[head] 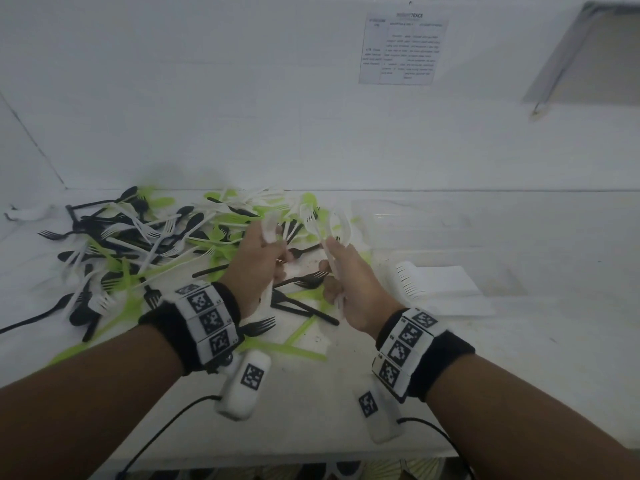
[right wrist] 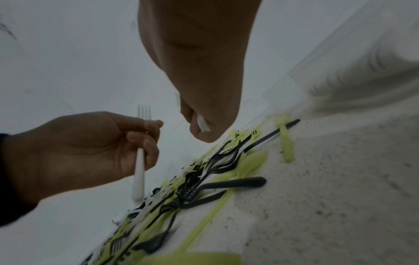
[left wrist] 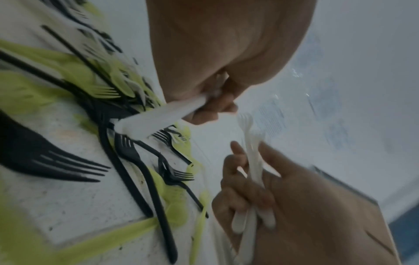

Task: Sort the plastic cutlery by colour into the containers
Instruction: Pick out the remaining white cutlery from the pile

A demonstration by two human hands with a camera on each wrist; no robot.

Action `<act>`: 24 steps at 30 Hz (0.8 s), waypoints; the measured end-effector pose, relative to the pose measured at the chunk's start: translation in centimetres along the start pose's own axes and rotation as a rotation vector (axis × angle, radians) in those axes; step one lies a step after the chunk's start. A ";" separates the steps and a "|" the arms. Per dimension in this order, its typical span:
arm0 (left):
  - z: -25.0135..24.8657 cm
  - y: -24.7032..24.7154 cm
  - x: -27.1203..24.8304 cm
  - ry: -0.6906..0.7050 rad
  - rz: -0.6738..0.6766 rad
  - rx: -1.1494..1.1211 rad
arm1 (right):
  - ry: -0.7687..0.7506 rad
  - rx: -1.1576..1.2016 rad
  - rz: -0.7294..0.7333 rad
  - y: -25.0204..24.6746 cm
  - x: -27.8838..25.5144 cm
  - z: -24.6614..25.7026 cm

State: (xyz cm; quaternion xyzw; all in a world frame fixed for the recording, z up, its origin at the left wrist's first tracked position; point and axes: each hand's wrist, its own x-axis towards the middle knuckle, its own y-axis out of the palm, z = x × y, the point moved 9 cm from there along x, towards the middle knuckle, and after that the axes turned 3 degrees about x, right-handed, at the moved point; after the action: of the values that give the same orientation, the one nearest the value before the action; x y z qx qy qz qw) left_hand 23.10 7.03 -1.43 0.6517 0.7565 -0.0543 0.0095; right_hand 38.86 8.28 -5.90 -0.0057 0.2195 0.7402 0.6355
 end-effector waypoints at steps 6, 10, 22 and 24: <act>1.3 0.3 1.5 -0.190 -0.012 -0.255 | -0.186 -0.205 0.123 2.2 -1.1 1.0; 1.1 1.2 1.9 -0.175 -0.045 -0.253 | -0.295 -0.303 0.174 3.7 -2.2 1.3; 0.3 -1.8 2.0 -0.036 -0.260 -0.235 | -0.242 -0.197 -0.123 -0.5 -0.6 1.5; 0.3 -1.0 2.0 -0.030 -0.209 -0.192 | -0.250 -0.264 -0.132 -0.5 -0.5 1.8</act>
State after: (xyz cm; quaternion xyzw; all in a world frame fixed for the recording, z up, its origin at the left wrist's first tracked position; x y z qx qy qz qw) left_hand 21.79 8.78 -1.87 0.5647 0.8216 0.0079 0.0774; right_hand 39.92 8.49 -4.35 -0.0113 0.0392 0.7143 0.6986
